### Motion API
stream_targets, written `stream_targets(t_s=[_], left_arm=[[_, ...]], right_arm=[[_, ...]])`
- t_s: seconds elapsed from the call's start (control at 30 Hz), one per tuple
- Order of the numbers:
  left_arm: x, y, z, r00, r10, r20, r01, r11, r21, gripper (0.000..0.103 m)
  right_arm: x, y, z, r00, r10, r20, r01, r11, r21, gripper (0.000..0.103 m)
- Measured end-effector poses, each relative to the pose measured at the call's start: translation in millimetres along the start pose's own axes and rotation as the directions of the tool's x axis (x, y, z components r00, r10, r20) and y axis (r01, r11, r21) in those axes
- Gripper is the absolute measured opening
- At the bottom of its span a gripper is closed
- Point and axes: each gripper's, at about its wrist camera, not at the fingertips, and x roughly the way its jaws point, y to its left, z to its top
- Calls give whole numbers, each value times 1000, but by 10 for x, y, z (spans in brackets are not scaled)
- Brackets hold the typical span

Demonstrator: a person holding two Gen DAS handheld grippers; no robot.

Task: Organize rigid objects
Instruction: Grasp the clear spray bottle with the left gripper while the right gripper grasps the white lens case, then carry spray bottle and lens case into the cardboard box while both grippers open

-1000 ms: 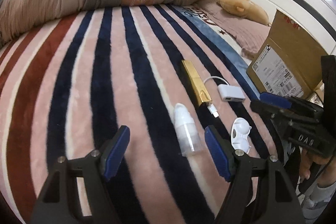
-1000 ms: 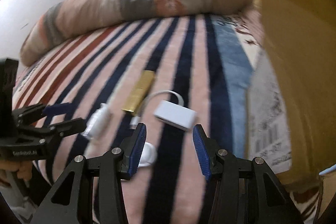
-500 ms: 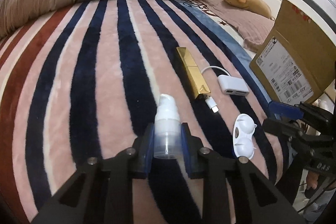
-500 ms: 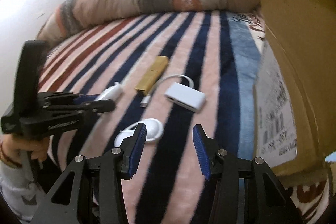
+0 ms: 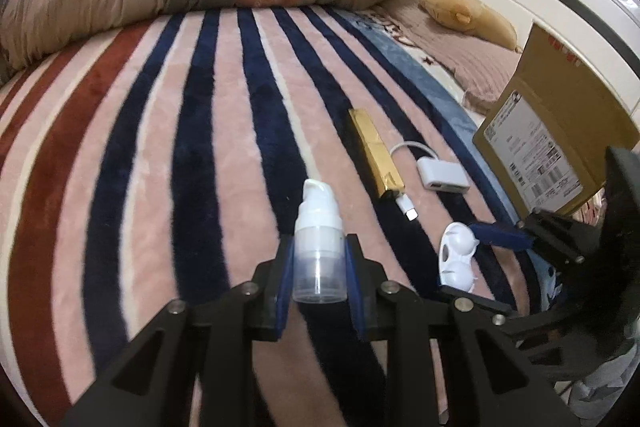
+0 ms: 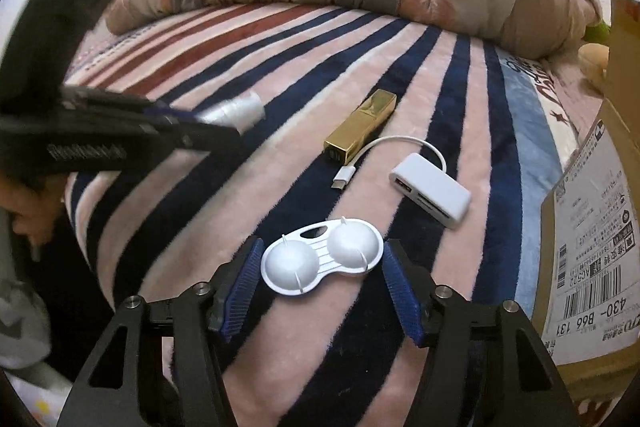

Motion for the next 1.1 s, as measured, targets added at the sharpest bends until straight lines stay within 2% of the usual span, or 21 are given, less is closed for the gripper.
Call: stream_targets(t_s=[0.2, 0.3, 0.37, 0.53, 0.6, 0.7, 0.8, 0.93, 1.1], left_arm=[[-442, -127, 137, 996, -9, 84, 7, 999, 33, 21], [-726, -264, 246, 990, -17, 139, 6, 997, 78, 21], [-929, -395, 345, 983, -50, 177, 31, 994, 107, 21], [-1261, -795, 571, 966, -126, 225, 78, 974, 212, 21], [-1307, -983, 688, 959, -182, 219, 126, 961, 247, 21], [-1299, -1307, 821, 952, -221, 210, 155, 944, 292, 21], [-1197, -1636, 944, 945, -273, 179, 202, 921, 333, 21], [-983, -2058, 1034, 945, -300, 126, 235, 898, 372, 21], [-658, -2423, 1127, 950, -306, 55, 263, 885, 384, 21]], right_arm=[[-327, 116, 145, 996, 22, 89, -19, 999, -31, 57], [-656, 210, 275, 984, 55, 169, -44, 997, -69, 57], [-890, 246, 345, 973, 53, 225, -30, 994, -106, 57], [-1370, 20, 473, 950, 12, 311, 8, 998, -60, 57], [-1536, -114, 487, 938, -44, 344, 59, 998, -33, 57], [-1742, -390, 468, 920, -132, 368, 132, 991, 26, 57], [-1869, -740, 382, 909, -214, 357, 185, 976, 114, 57], [-1855, -1274, 240, 908, -324, 267, 272, 939, 211, 58], [-1733, -1677, 148, 909, -377, 175, 329, 910, 251, 58]])
